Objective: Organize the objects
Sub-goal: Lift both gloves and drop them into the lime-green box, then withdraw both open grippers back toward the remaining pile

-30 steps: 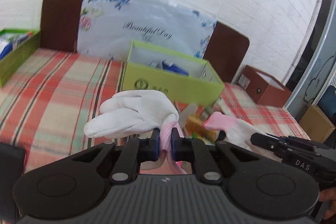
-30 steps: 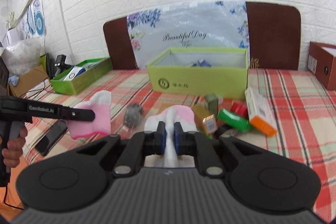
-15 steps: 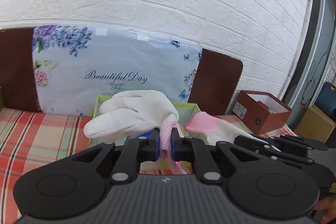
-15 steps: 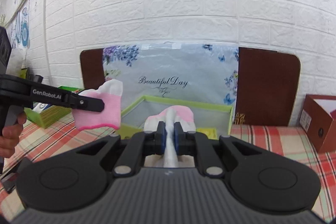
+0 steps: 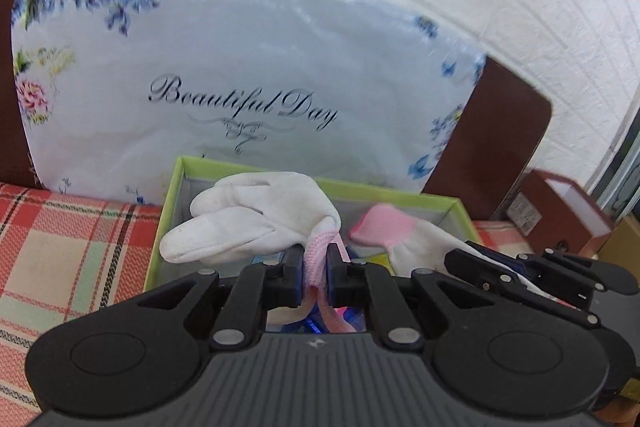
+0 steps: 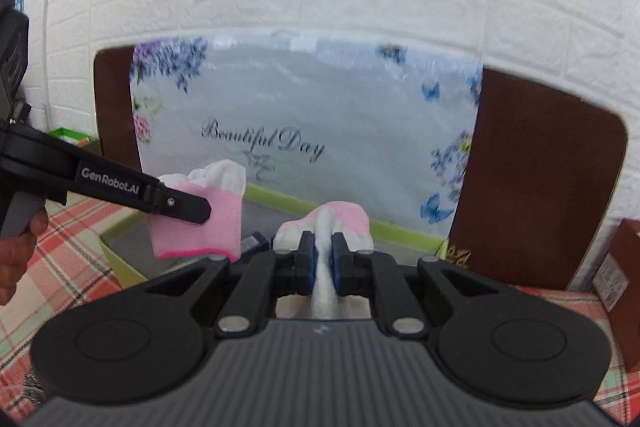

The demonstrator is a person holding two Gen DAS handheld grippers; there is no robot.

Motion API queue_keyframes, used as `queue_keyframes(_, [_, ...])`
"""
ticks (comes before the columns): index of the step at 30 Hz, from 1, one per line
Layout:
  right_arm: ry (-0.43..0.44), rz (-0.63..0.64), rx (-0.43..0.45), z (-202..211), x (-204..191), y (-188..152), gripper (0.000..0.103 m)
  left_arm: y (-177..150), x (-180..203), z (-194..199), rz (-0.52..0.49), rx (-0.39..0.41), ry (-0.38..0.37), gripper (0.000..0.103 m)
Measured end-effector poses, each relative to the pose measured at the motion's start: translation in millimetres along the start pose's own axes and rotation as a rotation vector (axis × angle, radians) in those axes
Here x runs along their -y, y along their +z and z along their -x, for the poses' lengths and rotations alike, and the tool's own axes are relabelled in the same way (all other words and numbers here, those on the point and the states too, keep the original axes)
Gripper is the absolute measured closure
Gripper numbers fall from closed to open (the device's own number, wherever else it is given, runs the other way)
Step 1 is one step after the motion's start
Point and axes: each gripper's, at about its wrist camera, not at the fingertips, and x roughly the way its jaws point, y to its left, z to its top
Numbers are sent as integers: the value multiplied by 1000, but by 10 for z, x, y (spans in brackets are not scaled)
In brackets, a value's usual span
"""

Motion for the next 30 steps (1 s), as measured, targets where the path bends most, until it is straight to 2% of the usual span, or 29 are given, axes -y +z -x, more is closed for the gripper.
queue_keyframes(2, [-13,14,-37,-150,3,-82,94,-51,-41,-85,0,-8,5,93])
queue_keyframes(4, [-24,36,-76,-274,-13,-142,94,-91,-90,-132,10,-12,-11,77])
queue_keyframes(6, [-15,40,-119,-365,-8,-179,90,-109,-132,-135,40,-23,-12,28])
queue_keyframes(8, [-25,37,-144,-405,8,-191,69,-106,-137,-65,58,7,-16,28])
queue_keyframes(9, [-41,36,-135,-385,11,-182,46,-94,-126,-13,58,22,-12,25])
queue_keyframes(10, [-59,31,-111,-335,17,-169,30,-80,-116,46,56,37,-1,24])
queue_keyframes(11, [-72,26,-77,-266,22,-149,24,-63,-101,117,54,55,10,23])
queue_keyframes(13, [-82,35,-13,-102,17,-93,6,-33,-74,275,43,91,23,23])
queue_keyframes(15, [-94,55,31,74,-27,-40,1,-22,-27,456,31,128,43,21])
queue_keyframes(18, [-109,64,92,358,-113,35,0,-59,51,745,33,164,74,20])
queue_keyframes(22, [-91,15,149,777,-230,93,0,-210,123,1162,66,157,88,18])
queue_keyframes(30, [-24,-109,168,1640,-414,-137,0,-987,214,1875,120,150,72,17])
